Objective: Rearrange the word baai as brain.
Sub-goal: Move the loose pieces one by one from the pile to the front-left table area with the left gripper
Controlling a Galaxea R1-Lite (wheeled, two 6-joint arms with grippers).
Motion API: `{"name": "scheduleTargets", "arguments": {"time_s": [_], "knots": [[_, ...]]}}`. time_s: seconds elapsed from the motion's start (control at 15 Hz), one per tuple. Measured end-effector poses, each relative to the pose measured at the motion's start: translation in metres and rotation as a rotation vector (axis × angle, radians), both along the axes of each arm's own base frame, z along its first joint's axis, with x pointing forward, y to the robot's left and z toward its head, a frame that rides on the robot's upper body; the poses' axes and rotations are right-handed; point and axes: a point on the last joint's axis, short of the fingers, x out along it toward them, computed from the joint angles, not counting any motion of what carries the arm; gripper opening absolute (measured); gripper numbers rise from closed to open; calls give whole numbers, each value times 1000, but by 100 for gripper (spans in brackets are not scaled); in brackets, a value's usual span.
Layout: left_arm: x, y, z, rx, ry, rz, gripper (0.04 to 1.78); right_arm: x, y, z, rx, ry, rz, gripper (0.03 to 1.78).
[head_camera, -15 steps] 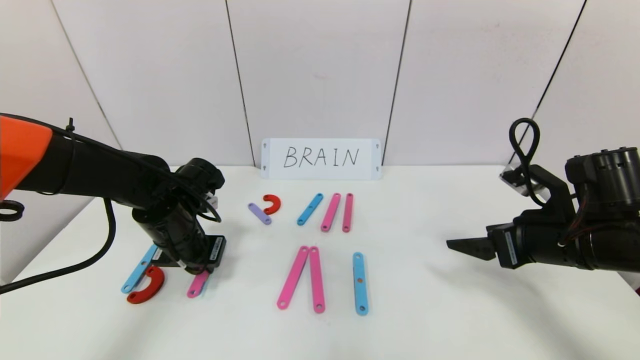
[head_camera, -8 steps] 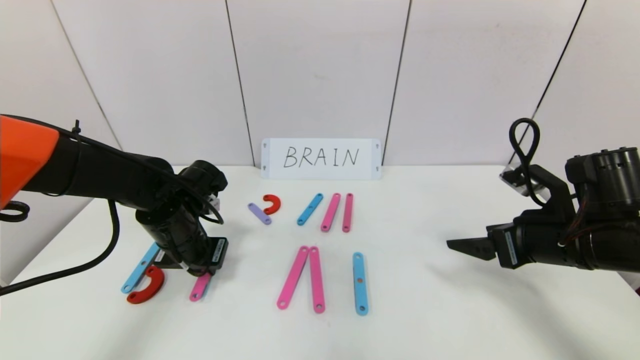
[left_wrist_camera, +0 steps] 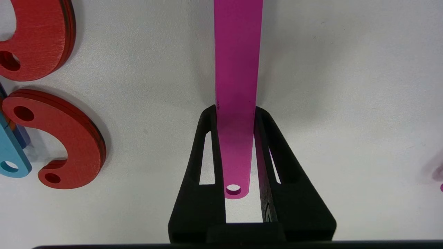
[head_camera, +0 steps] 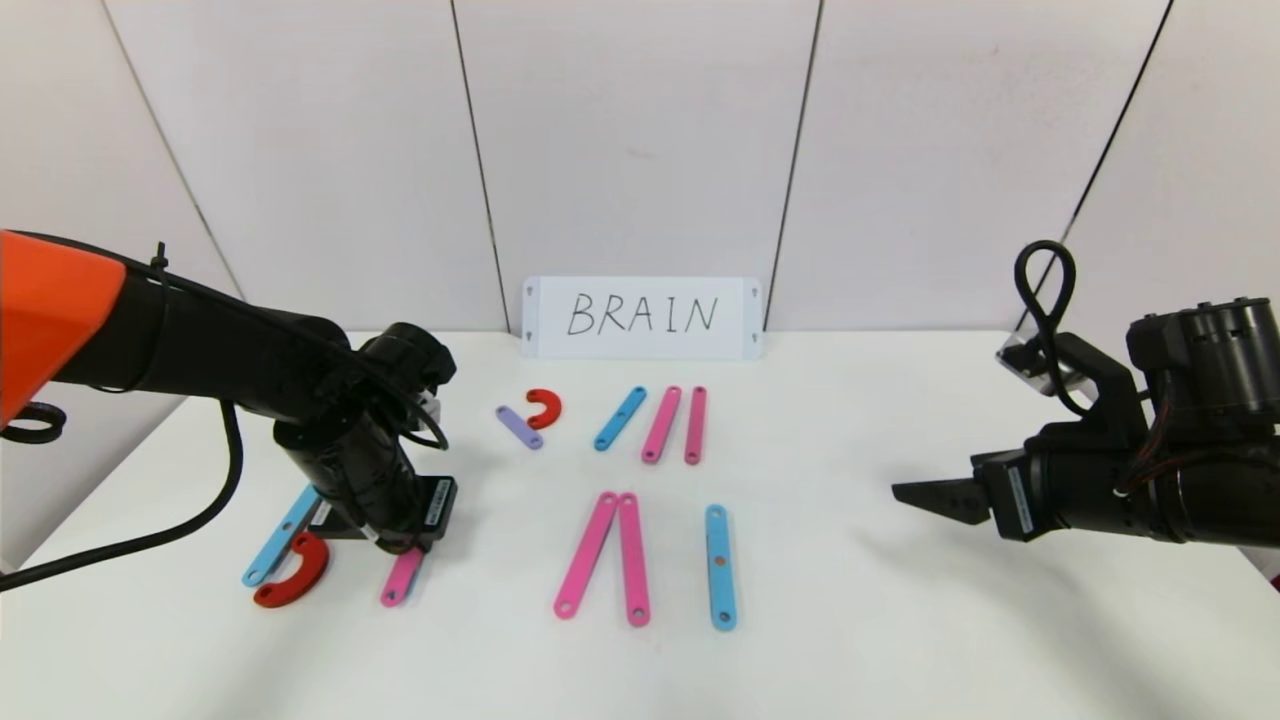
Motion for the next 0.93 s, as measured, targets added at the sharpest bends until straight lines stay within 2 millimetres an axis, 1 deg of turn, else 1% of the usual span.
{"name": "scheduleTargets", "arguments": {"time_s": [0.33,0.47,0.53,0.67,0.8,0.93], "knots": [[-1,0,0,-3,3,13,30,0,0,-1,0,2,2,173],[-1,0,1,-5,0,21,35,0,0,-1,0,2,3,173],[-1,0,1,-7,-1,25,41,0,1,-1,0,2,3,173],[-1,0,1,-7,0,25,59,0,0,-1,-1,2,2,173],[-1,0,1,-7,2,24,91,0,0,-1,-1,2,2,173],[-1,-1,1,-9,1,22,127,0,0,-1,-1,1,2,173]]}}
